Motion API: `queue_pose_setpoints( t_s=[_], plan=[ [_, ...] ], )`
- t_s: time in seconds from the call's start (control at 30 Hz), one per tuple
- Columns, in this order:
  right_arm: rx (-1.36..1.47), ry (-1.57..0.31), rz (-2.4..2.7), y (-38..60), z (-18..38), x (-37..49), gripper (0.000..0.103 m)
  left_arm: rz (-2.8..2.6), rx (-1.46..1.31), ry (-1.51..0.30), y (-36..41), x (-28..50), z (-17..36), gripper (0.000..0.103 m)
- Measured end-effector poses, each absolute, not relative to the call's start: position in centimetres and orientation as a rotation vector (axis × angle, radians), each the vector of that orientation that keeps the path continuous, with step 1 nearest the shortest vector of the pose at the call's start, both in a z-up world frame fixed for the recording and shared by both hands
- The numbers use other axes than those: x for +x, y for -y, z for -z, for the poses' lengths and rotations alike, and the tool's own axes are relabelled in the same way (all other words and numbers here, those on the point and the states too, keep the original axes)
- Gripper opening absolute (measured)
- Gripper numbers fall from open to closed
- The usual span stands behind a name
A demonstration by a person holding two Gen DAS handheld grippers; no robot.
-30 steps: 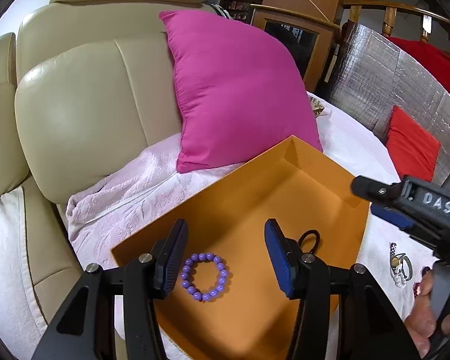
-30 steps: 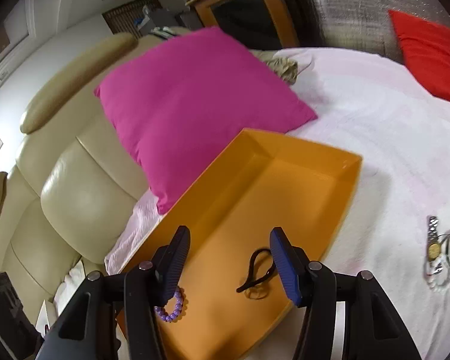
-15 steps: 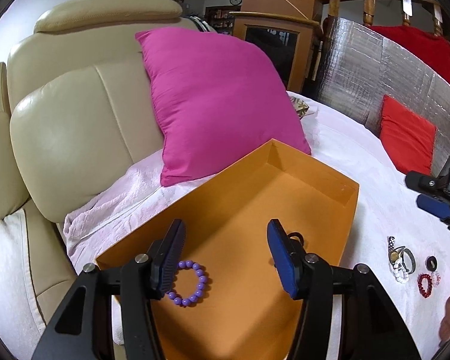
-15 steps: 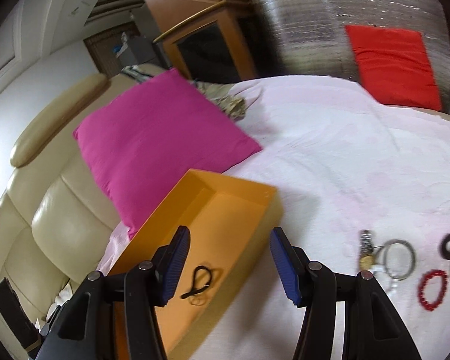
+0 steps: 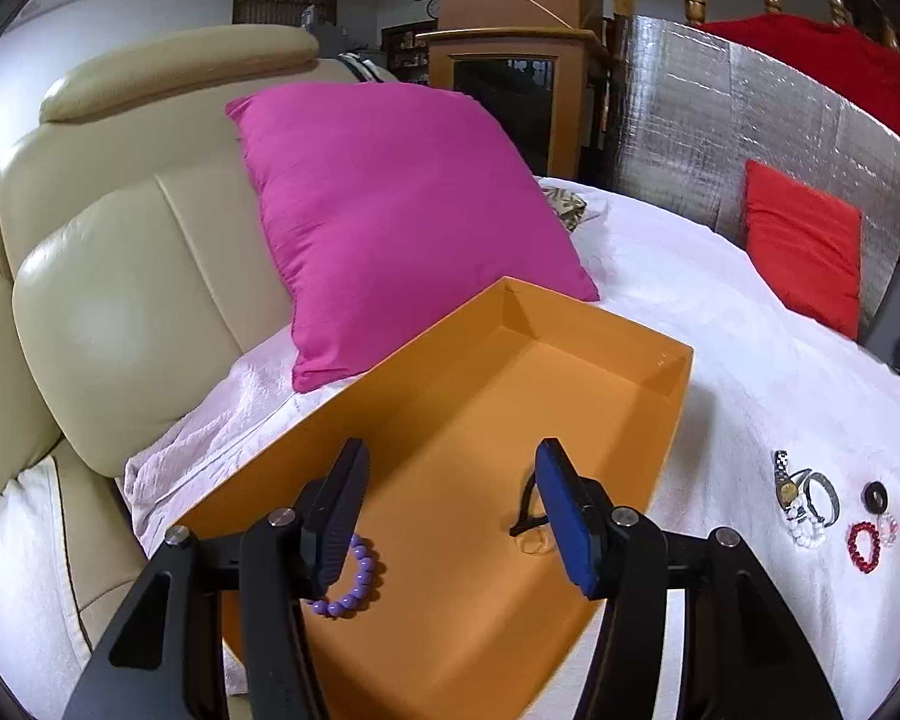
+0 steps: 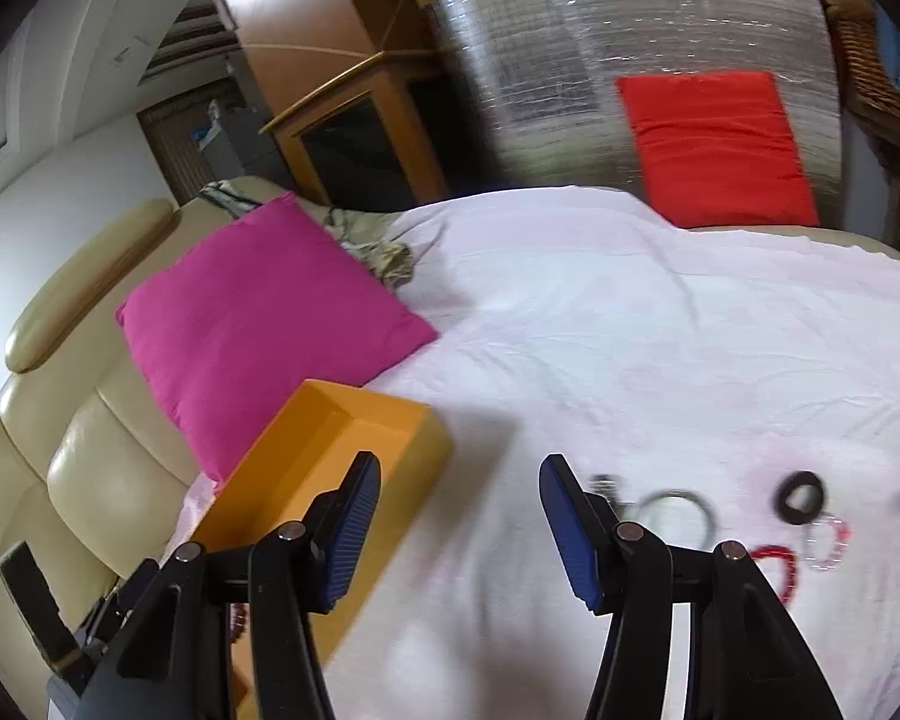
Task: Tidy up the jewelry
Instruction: 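Return both tools to the jewelry and grasp the white bead bracelet with the left tool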
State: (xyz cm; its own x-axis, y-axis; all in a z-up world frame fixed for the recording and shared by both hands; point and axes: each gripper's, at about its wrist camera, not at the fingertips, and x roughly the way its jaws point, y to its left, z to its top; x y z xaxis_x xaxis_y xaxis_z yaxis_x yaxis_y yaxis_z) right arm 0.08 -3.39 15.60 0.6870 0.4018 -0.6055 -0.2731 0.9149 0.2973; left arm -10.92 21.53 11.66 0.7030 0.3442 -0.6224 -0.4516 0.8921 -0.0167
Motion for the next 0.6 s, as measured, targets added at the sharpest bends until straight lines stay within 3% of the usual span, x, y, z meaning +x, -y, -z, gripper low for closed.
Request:
queue_pose_setpoints(
  t_s=[0.2, 0.4, 0.6],
  plan=[
    [0.211, -0.690, -0.302, 10.2, -15.0, -0.6, 0.059, -0.429, -0.122, -0.622, -18.8, -10.0, -12.1, 0.059],
    [0.310, -0.662, -0.219, 18.2, -13.7, -1.2, 0.059, -0.392, -0.039, -0.567, -14.7, -8.8, -12.6, 0.066],
    [0.430, -0.707, -0.148, 24.1, -9.8, -0.9, 0.059, -0.302, 0.074, -0.631, -9.4, -5.8, -11.7, 0.067]
  ],
)
